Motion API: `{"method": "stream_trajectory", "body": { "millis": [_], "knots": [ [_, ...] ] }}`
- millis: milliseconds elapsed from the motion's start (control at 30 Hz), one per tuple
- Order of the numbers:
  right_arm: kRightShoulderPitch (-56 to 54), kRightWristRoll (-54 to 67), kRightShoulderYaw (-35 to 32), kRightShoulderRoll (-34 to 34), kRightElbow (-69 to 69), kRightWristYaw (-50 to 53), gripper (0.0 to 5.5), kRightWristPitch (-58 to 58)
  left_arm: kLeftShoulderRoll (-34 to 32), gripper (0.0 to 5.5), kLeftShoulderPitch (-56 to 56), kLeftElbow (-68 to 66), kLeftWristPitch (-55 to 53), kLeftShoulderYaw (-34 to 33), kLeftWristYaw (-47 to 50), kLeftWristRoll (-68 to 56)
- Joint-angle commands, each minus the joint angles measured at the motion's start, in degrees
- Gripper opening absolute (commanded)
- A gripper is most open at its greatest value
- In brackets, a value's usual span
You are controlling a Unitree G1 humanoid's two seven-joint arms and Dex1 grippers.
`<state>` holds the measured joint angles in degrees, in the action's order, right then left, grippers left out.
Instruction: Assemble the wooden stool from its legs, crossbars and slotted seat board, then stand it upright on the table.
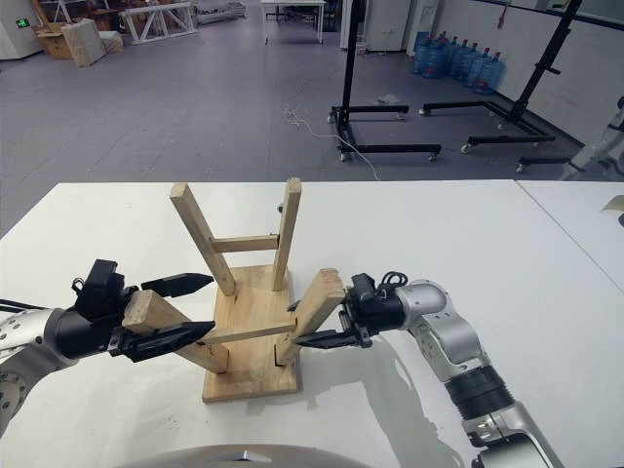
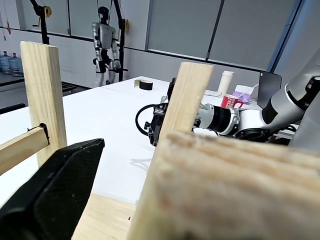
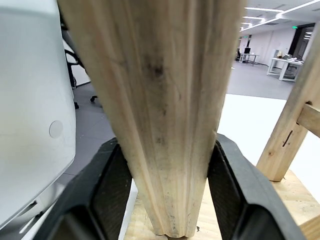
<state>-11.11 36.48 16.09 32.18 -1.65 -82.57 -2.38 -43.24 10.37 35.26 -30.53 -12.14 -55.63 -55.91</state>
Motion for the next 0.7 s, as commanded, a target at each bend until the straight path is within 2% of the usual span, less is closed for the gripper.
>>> {"method": "stream_trajectory", "body": {
  "millis": [33, 500, 700],
  "knots": [
    [3.69, -7.36, 3.63, 0.26, 3.2, -2.62, 2.06, 3.77, -0.76, 3.82, -1.54, -0.39, -1.22, 0.14, 1.29, 0.97],
    [1.49, -8.47, 8.22, 2.66, -0.12, -0.6, 2.06, -3.85, -0.04, 3.82, -1.47, 0.34, -1.09, 1.15, 1.98, 2.26],
    [0.2, -10.68, 10.25, 2.17, 1.06, 1.35, 2.06, -3.47, 0.76, 3.82, -2.72, -0.15, -0.96, 2.8, 2.31, 3.3]
  ]
}}
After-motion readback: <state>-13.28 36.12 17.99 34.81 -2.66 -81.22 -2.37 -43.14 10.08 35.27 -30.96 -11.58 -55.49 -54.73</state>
